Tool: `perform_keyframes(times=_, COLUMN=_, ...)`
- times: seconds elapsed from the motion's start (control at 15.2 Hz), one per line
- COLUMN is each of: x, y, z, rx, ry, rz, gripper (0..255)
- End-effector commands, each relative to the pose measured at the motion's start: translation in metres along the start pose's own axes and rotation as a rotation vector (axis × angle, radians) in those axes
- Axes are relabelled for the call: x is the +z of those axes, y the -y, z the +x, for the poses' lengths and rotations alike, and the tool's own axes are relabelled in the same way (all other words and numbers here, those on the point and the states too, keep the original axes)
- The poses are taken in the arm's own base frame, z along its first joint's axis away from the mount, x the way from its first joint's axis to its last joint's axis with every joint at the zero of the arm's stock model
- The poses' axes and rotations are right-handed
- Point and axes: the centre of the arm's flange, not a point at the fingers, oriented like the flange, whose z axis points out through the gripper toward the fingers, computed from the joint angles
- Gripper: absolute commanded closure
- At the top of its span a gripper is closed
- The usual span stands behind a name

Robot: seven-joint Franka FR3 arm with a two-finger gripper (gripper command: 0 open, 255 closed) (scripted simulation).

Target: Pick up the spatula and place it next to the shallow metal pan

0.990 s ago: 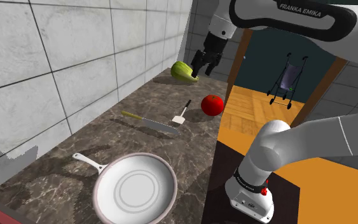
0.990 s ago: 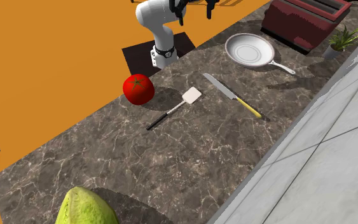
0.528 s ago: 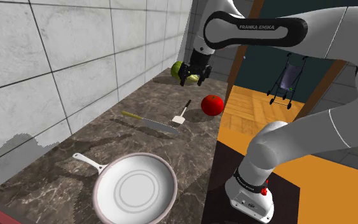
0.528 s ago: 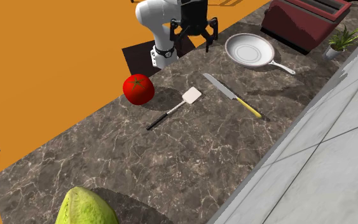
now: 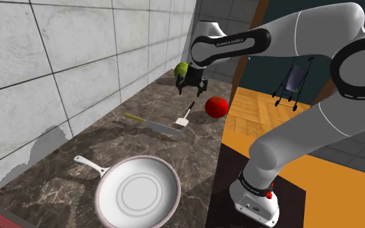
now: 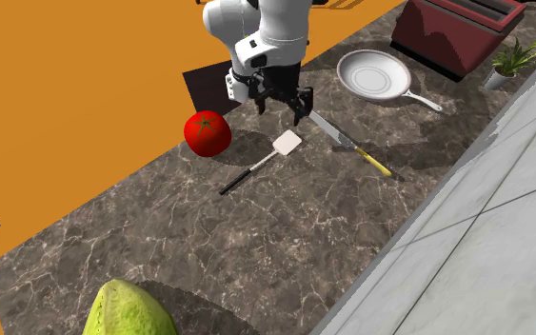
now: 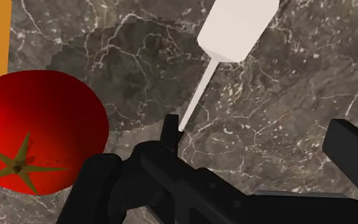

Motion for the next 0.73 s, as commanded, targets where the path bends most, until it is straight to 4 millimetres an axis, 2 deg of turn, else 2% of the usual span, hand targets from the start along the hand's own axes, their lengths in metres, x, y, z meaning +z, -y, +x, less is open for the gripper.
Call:
perform_keyframes(times=0.0, x=0.026, y=-0.002, z=0.015, rx=0.099, ry=0.005, rz=-0.017, gripper=0)
perform_keyframes(times=0.4, x=0.093, y=-0.017, z=0.055, rx=0.382, ry=0.021, rz=-0.069, gripper=0)
perform_keyframes(times=0.66, x=0.115, y=-0.02, z=0.058, rx=0.407, ry=0.022, rz=-0.074, gripper=0)
